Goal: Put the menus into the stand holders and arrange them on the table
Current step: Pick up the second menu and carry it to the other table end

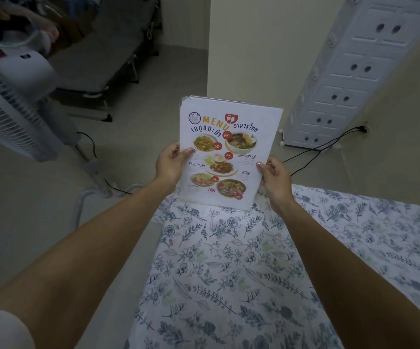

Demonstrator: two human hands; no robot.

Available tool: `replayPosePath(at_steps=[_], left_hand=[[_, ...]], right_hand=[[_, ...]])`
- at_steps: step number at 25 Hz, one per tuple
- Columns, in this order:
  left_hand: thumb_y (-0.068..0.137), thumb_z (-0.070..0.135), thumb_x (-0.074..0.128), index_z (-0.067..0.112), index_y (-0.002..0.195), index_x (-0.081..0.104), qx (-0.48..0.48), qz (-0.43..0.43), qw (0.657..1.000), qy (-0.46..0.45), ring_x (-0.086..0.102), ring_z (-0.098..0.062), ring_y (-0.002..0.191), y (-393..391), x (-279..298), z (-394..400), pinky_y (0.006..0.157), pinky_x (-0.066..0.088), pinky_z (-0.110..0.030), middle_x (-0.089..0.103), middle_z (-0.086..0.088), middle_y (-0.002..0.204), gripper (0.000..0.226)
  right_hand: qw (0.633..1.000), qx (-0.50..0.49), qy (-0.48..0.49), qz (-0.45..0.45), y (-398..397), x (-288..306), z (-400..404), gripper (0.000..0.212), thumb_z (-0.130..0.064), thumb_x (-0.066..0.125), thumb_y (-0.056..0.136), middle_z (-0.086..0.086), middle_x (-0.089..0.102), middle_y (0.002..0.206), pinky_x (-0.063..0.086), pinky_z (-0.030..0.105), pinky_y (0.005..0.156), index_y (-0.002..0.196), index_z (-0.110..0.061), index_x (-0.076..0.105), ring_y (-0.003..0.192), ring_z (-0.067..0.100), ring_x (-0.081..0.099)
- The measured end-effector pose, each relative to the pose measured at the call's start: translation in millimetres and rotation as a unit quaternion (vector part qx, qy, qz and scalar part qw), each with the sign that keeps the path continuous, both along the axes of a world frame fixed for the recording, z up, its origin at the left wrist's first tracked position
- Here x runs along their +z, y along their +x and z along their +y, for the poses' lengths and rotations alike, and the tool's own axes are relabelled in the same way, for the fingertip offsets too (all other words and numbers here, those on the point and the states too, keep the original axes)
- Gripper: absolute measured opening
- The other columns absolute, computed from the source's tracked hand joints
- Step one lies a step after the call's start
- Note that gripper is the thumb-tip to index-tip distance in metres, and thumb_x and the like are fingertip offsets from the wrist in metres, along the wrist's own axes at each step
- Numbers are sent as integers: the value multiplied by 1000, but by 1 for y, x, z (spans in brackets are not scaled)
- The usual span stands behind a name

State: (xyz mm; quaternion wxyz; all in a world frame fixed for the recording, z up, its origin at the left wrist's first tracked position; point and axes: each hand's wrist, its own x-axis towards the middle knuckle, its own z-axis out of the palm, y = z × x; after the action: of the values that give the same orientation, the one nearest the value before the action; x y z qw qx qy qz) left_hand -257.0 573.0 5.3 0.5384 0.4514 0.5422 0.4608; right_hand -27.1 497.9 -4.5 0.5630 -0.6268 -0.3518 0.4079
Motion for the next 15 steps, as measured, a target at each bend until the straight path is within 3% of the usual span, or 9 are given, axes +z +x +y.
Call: replayPosePath(at_steps=[4,8,11,15], left_hand=[[90,17,63,14,105,62,11,4,1000,-3,69,-19,85,2,3,-4,78,58,-34,70,3,93,15],[89,20,65,15,105,63,11,8,1000,-8,70,-24,90,0,0,-4,81,58,-38,71,-2,98,17],[89,22,65,12,112,62,10,25,1000,-7,69,-18,84,0,4,-5,74,58,-32,69,-5,105,25],[91,26,61,8,119,58,-4,66,998,14,64,-7,80,-1,7,-9,66,50,-20,67,-4,109,33]], right_hand=[[1000,-3,-12,-7,-1,3,1,17,-12,53,95,8,71,105,58,41,82,83,-23,60,96,23,68],[999,-11,-32,-23,-1,5,3,12,-14,54,95,6,71,101,59,43,83,85,-18,58,97,24,69],[997,-22,-52,-51,-3,8,1,8,-17,54,95,7,70,101,59,45,84,88,-13,57,93,22,67],[978,-7,-91,-189,-5,15,-4,24,-28,49,98,13,67,114,52,36,80,107,-7,53,97,23,63]])
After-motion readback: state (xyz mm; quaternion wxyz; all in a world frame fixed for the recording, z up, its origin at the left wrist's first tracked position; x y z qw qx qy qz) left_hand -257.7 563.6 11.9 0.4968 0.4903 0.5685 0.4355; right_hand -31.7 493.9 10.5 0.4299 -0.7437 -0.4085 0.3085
